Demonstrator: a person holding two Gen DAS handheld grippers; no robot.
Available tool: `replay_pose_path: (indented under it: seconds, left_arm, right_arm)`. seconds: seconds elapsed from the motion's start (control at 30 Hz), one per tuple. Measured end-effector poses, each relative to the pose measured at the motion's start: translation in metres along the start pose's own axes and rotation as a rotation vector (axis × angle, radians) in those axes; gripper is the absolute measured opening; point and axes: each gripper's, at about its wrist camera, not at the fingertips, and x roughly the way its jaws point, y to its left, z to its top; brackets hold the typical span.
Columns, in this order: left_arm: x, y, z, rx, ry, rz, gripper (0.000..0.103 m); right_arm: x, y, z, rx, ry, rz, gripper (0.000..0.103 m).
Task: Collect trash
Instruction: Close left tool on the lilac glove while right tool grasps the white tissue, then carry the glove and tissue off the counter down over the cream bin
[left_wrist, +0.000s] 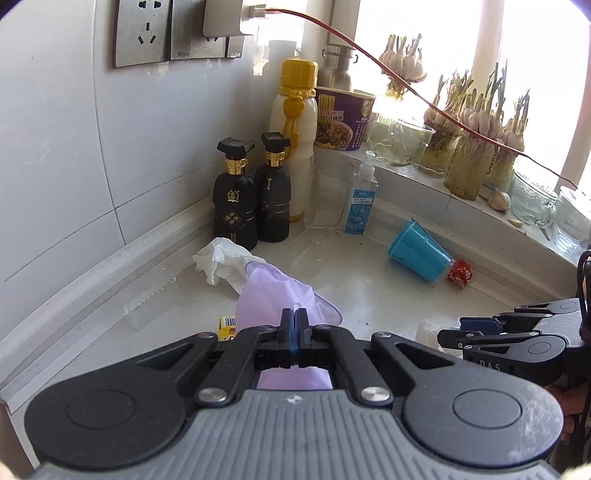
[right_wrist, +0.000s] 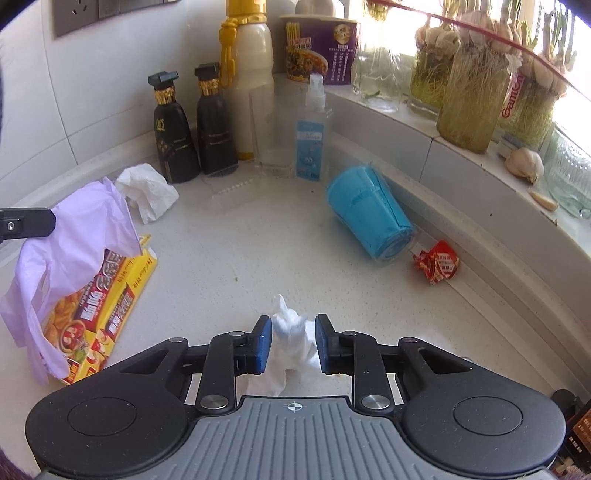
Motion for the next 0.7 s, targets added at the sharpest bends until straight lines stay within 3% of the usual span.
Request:
replay_pose_path:
  seconds: [0.47, 0.57, 0.6, 0.63, 0.7]
  left_arm:
    - [-0.038, 0.020, 0.003, -0.028, -0.046, 0.029, 0.000]
    - [-0.047, 0.024, 0.000, -0.035, -0.046, 0.034, 0.000]
    - [-0.049, 0.025, -0.001, -0.037, -0.045, 0.036, 0.000]
    - [-0.051, 0.026, -0.003, -0.039, -0.043, 0.037, 0.000]
    - [-0.053, 0.027, -0.007, -0.045, -0.036, 0.041, 0.000]
  right_arm:
    - [-0.030, 0.015, 0.018, 0.001, -0.056, 0.057, 0.023]
    - [-0.028, 0.010, 0.016, 0.025, -0.047, 0.050, 0.048]
    - [-0.026, 0.008, 0.013, 0.033, -0.042, 0.051, 0.067]
    - [-0.023, 0.005, 0.010, 0.040, -0.042, 0.053, 0.076]
    - [-0.015, 0.003, 0.005, 0.037, -0.032, 0.061, 0.076]
